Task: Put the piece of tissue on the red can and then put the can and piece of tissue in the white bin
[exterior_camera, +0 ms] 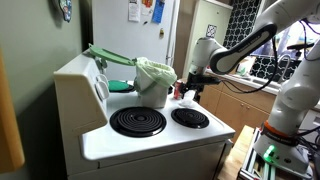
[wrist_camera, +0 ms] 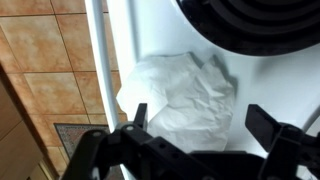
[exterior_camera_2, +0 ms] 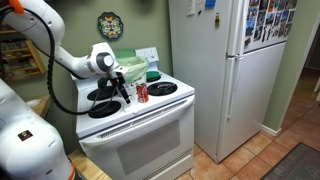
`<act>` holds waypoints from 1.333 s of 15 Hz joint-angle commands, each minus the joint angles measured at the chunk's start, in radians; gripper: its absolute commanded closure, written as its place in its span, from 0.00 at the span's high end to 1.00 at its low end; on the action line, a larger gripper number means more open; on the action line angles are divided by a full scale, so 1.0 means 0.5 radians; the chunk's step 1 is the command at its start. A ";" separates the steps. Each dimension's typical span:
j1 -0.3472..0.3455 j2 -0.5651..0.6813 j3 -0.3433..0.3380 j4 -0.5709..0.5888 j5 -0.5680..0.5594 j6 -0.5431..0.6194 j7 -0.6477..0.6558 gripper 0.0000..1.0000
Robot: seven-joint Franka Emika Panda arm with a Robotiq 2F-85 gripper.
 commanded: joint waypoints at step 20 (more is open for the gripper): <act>0.112 -0.175 0.065 0.336 -0.138 -0.905 0.040 0.00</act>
